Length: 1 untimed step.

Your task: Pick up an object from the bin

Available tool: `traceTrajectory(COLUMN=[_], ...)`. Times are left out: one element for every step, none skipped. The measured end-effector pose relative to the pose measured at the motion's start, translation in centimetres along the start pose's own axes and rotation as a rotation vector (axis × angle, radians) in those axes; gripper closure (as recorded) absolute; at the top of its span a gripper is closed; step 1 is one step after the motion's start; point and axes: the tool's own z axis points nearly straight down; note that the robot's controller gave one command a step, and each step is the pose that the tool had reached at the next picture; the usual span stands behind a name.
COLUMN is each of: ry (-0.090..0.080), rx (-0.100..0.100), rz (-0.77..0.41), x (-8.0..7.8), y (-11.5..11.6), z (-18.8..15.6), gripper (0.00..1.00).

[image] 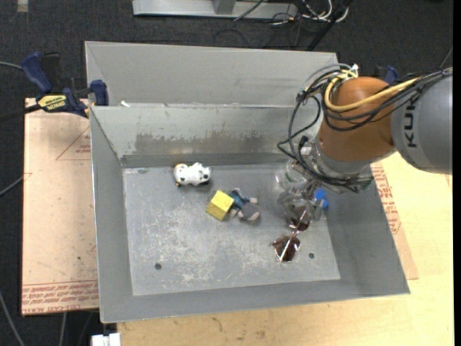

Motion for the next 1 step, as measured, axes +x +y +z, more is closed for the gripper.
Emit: traceTrajectory(ry=[-0.002], rx=[0.005], rz=[0.0], x=[-0.06], y=[-0.13], z=[-2.03], gripper=[1.0])
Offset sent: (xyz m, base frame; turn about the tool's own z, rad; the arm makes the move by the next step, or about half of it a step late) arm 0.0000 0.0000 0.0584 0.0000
